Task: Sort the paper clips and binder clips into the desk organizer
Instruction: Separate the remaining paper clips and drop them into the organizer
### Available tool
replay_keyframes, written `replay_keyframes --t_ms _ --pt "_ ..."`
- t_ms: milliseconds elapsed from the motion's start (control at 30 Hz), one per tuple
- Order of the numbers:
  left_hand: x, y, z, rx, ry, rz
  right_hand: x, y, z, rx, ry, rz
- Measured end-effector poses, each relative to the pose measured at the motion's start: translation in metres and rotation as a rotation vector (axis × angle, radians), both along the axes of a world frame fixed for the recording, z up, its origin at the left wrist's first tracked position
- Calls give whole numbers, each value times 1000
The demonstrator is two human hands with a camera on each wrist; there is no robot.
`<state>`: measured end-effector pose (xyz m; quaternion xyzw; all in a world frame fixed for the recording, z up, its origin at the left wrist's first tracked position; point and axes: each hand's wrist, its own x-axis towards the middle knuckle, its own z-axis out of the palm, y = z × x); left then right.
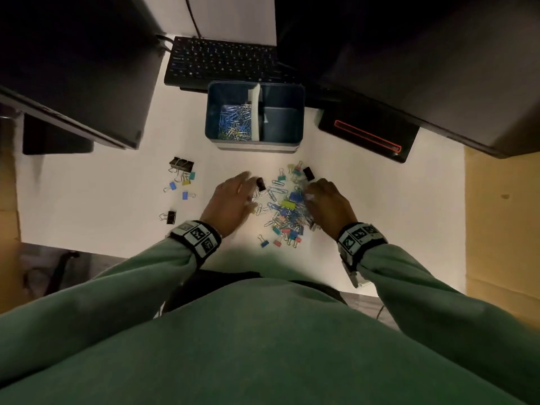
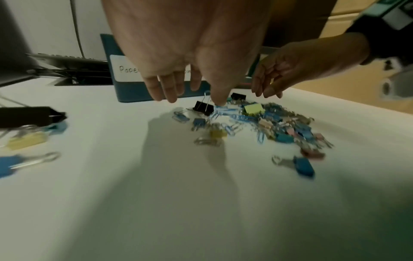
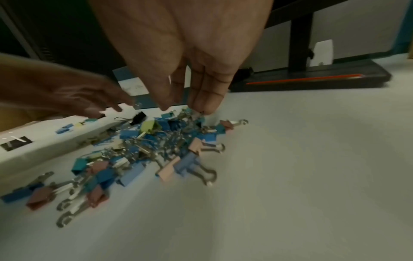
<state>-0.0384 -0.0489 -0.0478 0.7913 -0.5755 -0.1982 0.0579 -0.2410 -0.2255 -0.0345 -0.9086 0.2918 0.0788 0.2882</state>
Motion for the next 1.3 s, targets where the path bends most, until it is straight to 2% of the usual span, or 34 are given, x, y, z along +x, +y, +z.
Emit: replay_keyframes --t_ms 33,100,200,367,433,500,600,667,733,800,867,967,1067,1167,1233,1300 --pt "-3 -13 1 -53 -12 45 4 2 4 30 -28 -12" --pt "-9 -39 4 -40 -25 103 17 10 10 73 -30 31" --pt "-12 -58 1 33 -31 114 37 17 4 45 135 116" --pt "13 -48 5 -149 234 323 19 -2 -5 -44 147 120" --pt "32 -40 10 -174 196 396 10 -11 -4 -91 129 122" --pt "50 -31 11 -121 94 423 15 -12 -1 -92 56 92" --pt "56 -23 12 -46 -17 416 44 -4 4 -7 -31 36" --pt "46 -21 13 -63 -58 366 68 -1 2 7 -1 13" --pt "27 -21 13 -80 -19 281 85 0 -4 -10 42 11" --pt "9 -21 10 -21 52 208 95 0 -8 -35 42 4" --pt "0 -20 6 52 90 203 98 -4 -9 -22 1 -64" --pt "-2 -18 3 54 157 229 91 -8 -8 -53 -86 -135" --pt "8 -13 6 -34 214 275 78 -2 -11 -144 -96 1" --pt "31 0 9 -96 170 405 68 13 -21 -192 27 180" --pt "40 9 10 -85 72 383 66 23 -24 -115 83 240" --pt "36 14 14 -58 85 278 68 32 -20 12 68 222"
